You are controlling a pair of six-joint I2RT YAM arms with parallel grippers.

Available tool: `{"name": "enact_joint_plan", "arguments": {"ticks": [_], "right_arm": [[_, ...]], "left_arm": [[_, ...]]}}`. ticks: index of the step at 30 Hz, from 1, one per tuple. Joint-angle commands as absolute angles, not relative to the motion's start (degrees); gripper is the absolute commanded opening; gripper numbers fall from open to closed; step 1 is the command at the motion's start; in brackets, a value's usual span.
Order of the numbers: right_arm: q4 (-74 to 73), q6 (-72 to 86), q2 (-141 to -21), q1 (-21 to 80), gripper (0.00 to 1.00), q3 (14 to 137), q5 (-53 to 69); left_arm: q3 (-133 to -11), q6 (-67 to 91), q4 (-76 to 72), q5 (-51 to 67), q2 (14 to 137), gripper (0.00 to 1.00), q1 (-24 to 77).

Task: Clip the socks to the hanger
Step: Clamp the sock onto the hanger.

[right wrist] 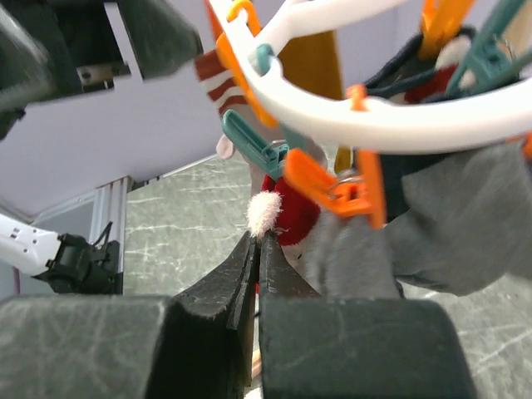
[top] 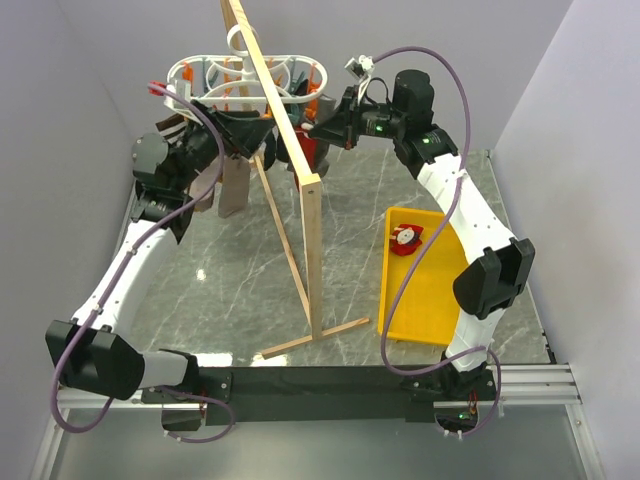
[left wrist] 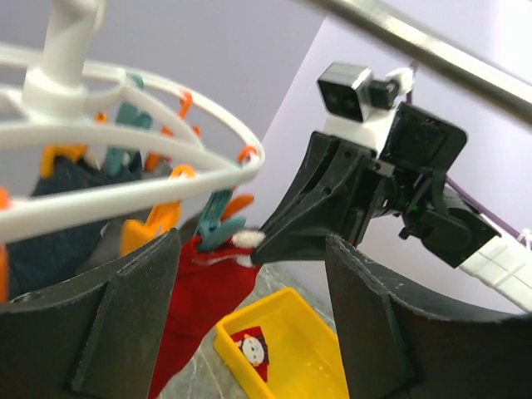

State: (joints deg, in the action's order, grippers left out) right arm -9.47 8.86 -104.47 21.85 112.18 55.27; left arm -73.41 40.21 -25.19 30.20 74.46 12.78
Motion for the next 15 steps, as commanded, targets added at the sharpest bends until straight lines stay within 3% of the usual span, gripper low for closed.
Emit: {"name": "enact_joint_plan", "arguments": {"ticks": [1,4,7,15], "right_arm": [[-11.0,8.2,-101.0,21.5,0.02,113.4,52.0],[-14.2,7.5,-100.2,21.5,0.29,114.3,50.0],[-15.7,6.5,-98.4,21.6,0.43,114.2,49.0],[-17.2,6.4,-90.7,22.4,0.54,110.0,42.9]], "left_arm": [[-70.8,42.8,-26.2,29.1,73.2,0.75,12.8],[-70.8,42.5,-25.3,26.8,73.1,0.75,12.7],[-71.5,42.2,-25.0,24.8,73.5,0.75,12.7],[-72.0,44.7,-28.6,23.3,75.8,0.70,12.7]]}}
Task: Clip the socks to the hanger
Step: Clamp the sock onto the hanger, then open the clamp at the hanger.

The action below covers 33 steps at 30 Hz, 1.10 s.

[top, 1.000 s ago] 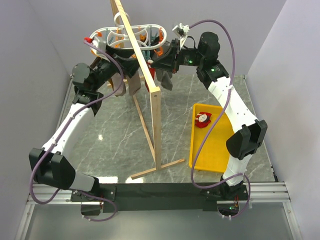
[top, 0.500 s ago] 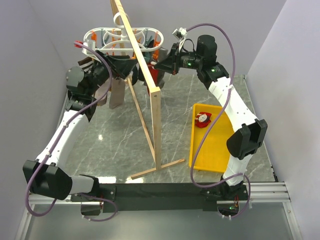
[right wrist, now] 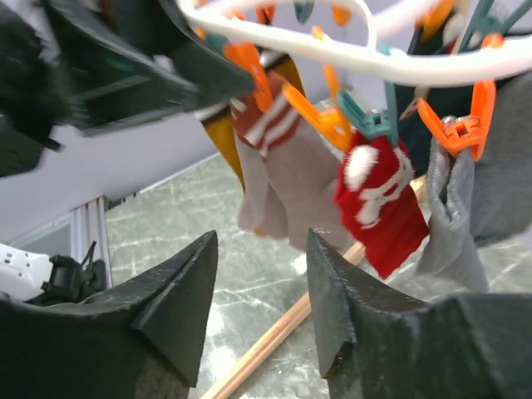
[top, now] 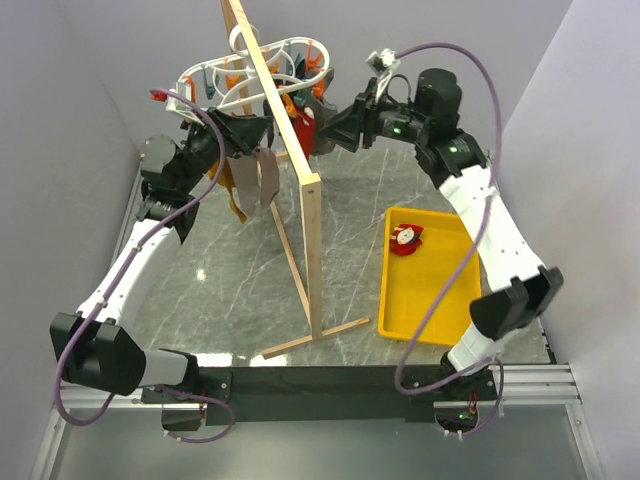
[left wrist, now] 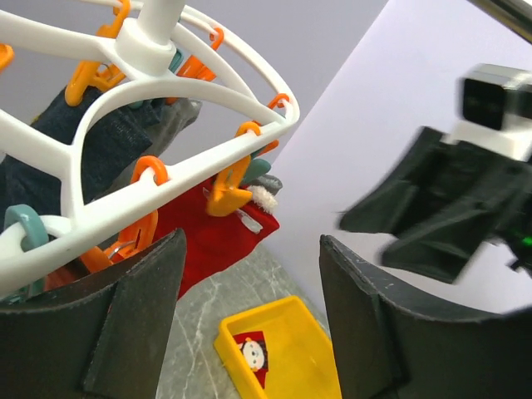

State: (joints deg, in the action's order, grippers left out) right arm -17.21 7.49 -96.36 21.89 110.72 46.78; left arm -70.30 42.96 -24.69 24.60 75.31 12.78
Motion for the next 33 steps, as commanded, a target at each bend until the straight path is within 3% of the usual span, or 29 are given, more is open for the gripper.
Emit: {"name": "enact_joint_plan", "arguments": {"ticks": [1,7,12,25,33], "right_arm": [[-18.1,6.0,-90.1,23.3,0.55,109.7,42.3],[-16.7,1.6,-85.3,29.9,0.64,104.4,34.5],[-10.7,1.9,-85.5,34.1,0.63,100.4,26.2],[-2.0,1.2,-92.7,35.9,0.59,102.6,20.2],[-1.5,1.3,-93.0,35.9,0.59,102.5,19.9]], "left_arm": [[-71.8,45.0,-29.9,23.3,76.2,0.70,12.7],[-72.2,47.3,-33.4,24.9,77.7,0.68,12.8],[-72.3,47.4,-34.9,24.5,78.3,0.66,12.8],[-74.6,42.2,-33.0,17.8,81.3,0.65,17.0],[-73.2,41.3,-33.0,11.9,81.0,0.55,17.1]]}}
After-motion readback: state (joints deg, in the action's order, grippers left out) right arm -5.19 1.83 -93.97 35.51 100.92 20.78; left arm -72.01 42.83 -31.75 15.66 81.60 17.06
